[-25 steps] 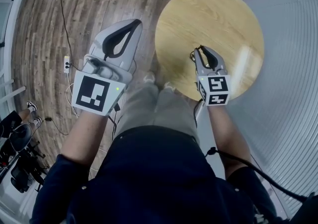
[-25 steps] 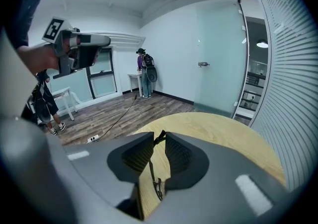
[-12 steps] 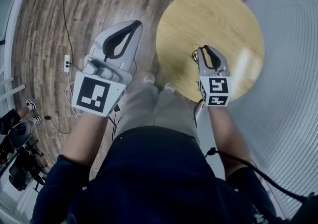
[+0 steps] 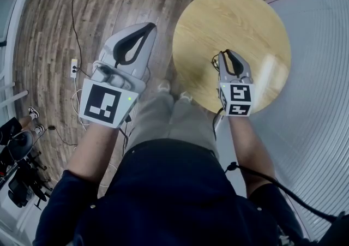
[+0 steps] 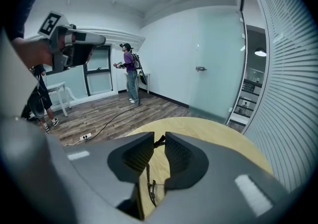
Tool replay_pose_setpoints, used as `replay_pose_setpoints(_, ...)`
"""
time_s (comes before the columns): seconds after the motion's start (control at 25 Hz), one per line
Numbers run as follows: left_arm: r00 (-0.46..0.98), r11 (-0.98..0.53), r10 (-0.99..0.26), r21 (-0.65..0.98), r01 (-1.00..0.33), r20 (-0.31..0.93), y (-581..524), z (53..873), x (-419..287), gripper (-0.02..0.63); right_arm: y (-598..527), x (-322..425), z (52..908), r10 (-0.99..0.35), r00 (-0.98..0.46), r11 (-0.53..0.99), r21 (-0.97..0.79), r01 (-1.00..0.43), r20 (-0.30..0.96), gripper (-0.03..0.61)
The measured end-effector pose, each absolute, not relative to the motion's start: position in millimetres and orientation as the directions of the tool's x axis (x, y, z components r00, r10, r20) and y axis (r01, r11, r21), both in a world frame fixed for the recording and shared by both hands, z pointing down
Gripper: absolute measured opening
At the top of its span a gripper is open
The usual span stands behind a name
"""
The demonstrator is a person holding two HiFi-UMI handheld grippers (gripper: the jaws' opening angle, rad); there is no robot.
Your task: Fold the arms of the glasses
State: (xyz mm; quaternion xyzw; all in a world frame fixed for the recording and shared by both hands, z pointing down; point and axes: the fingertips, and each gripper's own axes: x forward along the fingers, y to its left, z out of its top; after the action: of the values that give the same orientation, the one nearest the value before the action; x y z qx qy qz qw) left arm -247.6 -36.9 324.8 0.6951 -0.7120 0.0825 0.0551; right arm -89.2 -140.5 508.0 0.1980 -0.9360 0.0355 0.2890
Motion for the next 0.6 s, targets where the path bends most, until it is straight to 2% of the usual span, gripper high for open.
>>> replay_pose_setpoints(0.6, -0.011, 0.003, -0.981, -0.042, -0.999, 0.194, -40.9, 324.1, -238.6, 0.003, -140.3, -79.6, 503.5, -0.331, -0.777, 0.921, 0.005, -0.389, 0.536, 0.057)
